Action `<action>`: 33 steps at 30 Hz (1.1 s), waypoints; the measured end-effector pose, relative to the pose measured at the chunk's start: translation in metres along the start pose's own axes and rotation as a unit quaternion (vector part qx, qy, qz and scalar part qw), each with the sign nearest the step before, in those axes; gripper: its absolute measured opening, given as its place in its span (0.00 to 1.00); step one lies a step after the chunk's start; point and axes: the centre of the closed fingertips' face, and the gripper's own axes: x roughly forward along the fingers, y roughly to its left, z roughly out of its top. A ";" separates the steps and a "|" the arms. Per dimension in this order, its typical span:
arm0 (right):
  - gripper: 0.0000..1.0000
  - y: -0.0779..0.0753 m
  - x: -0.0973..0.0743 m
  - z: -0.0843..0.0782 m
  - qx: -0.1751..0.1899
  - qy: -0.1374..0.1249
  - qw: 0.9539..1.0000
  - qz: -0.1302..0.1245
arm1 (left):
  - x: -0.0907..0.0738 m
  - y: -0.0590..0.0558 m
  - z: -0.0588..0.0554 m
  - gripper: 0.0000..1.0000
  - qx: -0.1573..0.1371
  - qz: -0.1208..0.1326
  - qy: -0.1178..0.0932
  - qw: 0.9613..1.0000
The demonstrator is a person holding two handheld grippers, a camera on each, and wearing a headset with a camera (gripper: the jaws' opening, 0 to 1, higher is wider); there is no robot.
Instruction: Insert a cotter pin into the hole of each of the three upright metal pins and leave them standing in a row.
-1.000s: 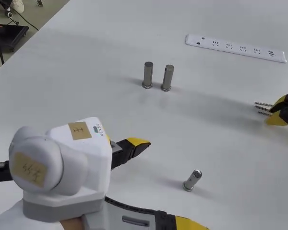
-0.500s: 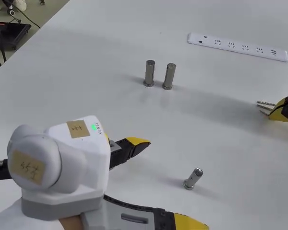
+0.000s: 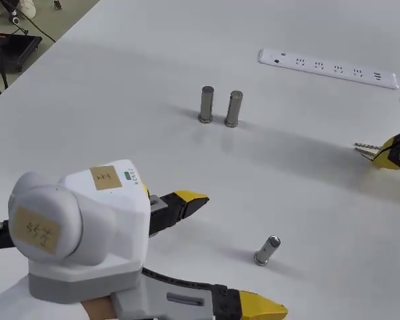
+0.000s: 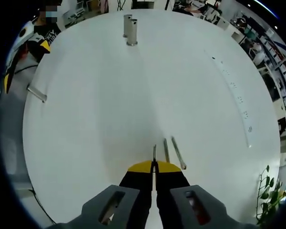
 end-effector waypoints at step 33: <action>0.00 0.111 -0.151 0.116 -0.111 -0.248 0.946 -0.179 | 0.013 0.005 0.076 0.64 -0.023 -0.026 -0.058 0.998</action>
